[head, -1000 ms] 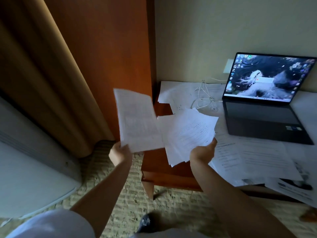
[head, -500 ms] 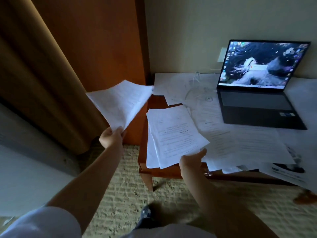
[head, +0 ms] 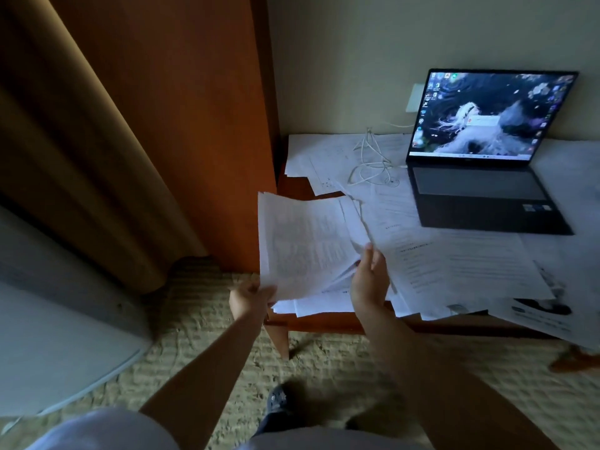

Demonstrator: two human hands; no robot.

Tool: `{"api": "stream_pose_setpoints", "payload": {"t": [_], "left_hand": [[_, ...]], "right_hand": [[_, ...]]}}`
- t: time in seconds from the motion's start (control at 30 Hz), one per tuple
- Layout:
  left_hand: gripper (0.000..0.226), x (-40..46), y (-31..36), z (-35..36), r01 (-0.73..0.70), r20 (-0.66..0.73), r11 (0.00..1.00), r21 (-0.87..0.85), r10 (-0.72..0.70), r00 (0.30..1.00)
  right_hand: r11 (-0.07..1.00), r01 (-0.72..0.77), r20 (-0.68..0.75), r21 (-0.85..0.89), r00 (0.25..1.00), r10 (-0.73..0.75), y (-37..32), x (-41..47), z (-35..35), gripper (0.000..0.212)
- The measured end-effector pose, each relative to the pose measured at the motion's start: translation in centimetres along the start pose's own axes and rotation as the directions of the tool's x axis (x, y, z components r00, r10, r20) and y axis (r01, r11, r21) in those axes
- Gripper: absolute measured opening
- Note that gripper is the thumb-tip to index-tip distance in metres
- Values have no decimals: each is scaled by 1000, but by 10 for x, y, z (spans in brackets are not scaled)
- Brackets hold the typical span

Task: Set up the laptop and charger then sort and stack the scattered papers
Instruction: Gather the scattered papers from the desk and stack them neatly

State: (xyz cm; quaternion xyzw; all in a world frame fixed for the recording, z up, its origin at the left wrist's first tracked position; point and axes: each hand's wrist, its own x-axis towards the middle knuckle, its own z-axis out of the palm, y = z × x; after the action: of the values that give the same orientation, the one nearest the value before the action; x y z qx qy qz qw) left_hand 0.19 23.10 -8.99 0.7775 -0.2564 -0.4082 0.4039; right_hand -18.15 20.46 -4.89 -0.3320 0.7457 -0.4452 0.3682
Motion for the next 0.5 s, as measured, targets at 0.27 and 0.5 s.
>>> {"api": "stream_pose_setpoints", "payload": {"t": [0.27, 0.5], "left_hand": [[64, 0, -13, -8, -210, 76, 965, 159, 200, 977], [15, 7, -6, 5, 182, 272, 983, -25, -168, 947]], "right_hand": [[882, 17, 28, -470, 1000, -4, 32, 7, -3, 39], [897, 8, 58, -443, 998, 19, 45, 20, -3, 35]]}}
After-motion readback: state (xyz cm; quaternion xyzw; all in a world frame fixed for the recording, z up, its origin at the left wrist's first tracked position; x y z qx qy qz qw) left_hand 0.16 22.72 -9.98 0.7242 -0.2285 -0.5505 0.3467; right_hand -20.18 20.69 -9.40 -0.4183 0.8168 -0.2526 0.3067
